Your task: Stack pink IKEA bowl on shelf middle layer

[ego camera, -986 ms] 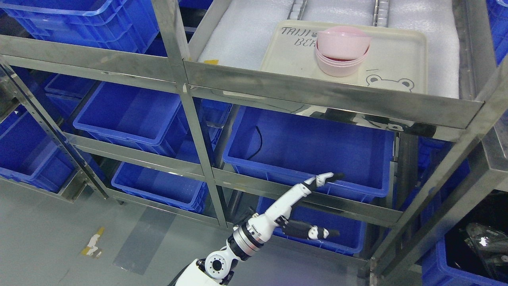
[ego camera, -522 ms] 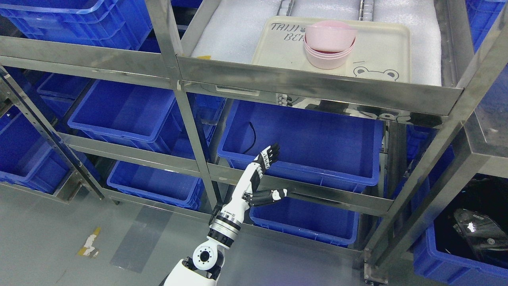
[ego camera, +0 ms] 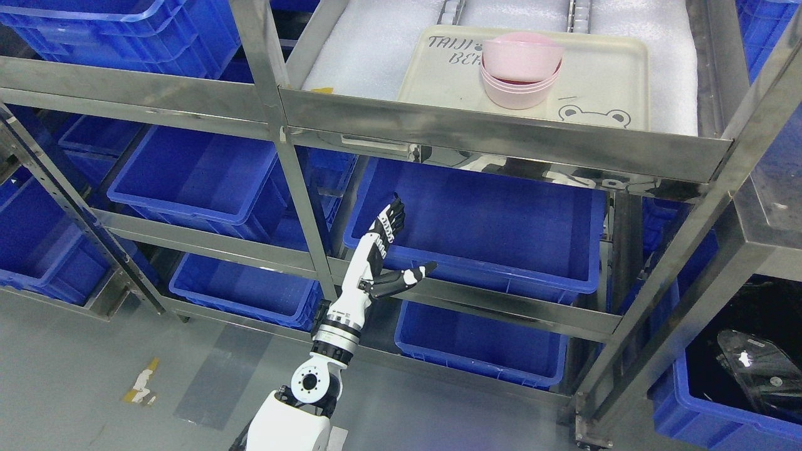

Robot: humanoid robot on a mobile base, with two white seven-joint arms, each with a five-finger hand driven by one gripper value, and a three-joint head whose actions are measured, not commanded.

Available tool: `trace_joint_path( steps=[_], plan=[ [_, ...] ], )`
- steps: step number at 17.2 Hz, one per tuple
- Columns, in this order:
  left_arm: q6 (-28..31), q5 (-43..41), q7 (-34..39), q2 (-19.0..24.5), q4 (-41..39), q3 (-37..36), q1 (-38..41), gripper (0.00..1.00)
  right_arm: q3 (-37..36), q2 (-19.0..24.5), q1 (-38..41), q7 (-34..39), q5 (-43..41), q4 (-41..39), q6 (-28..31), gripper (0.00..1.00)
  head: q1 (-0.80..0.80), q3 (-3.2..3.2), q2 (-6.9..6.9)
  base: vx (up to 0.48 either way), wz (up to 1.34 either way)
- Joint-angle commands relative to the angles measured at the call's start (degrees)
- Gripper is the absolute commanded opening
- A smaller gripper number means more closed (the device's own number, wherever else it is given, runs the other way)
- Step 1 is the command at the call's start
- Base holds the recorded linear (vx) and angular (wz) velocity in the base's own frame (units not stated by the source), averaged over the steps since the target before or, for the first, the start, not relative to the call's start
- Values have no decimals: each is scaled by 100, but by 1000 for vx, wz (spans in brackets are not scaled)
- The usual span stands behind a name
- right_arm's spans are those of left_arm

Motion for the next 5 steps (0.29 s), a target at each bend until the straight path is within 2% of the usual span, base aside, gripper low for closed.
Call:
trace_joint_path(
  steps=[1, 5],
  plan=[
    [160, 18, 3, 101, -11, 294, -154, 99, 1, -100, 132, 3, 1, -100, 2, 100, 0, 0, 0, 0, 0],
    [275, 18, 3, 101, -90, 276, -163, 99, 1, -100, 132, 3, 1, -100, 2, 100, 0, 0, 0, 0, 0]
  ],
)
